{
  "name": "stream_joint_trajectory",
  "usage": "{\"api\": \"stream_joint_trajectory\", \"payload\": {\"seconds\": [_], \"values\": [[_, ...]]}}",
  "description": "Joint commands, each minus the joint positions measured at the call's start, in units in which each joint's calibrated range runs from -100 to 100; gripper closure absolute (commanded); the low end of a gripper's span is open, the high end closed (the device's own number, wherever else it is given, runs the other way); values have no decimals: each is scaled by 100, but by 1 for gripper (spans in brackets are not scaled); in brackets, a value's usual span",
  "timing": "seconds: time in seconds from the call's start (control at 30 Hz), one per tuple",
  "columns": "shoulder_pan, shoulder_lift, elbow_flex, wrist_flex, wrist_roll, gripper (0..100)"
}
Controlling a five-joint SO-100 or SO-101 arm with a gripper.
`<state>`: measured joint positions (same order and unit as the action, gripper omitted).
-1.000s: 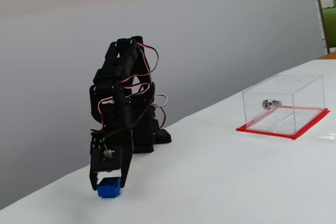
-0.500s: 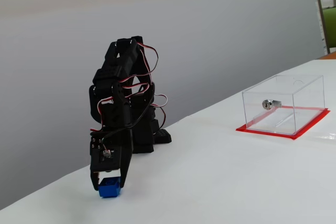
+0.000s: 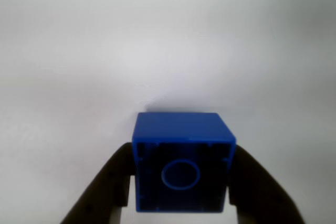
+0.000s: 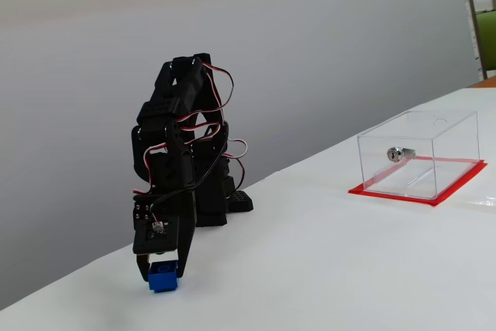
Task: Pick the blue lego brick and place it into the transparent box
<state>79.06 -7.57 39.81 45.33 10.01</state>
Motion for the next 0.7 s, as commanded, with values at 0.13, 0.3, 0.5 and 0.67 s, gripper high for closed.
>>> {"api": "stream_joint_trajectory", "payload": {"seconds": [0.13, 0.3, 0.5, 0.67], "values": [[-6, -317, -93, 27, -62, 89], [-146, -987, -102, -51, -62, 89], [-442, -1861, -102, -25, -62, 89], [-782, -2565, -102, 19, -62, 89]]}}
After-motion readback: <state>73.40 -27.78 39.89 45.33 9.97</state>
